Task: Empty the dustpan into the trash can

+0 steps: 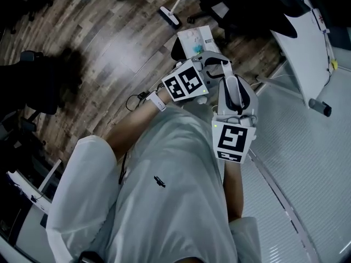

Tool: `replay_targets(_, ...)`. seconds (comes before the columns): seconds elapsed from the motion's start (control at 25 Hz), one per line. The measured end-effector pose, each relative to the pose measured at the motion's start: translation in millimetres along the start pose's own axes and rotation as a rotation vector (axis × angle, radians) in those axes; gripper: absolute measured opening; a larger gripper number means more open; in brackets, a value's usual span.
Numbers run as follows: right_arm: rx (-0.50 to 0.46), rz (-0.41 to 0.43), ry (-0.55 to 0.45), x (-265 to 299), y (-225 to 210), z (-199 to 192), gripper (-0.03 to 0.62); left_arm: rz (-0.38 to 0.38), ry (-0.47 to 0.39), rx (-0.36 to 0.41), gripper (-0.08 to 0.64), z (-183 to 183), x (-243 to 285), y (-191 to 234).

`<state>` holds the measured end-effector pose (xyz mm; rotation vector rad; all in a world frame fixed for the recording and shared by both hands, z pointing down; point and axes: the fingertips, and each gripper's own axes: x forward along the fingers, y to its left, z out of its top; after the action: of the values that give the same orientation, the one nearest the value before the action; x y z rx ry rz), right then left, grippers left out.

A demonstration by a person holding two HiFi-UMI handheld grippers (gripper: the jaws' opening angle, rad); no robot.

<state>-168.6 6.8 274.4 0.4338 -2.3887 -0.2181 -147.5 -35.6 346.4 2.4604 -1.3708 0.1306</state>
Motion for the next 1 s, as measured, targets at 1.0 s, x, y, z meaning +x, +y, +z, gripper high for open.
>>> replay_targets(1.0,-0.187,0.143,-0.184,-69.3,-1.8,-13.2,0.126,0.25,-0.074,0.042,0.138,27.1,1.1,-47.1)
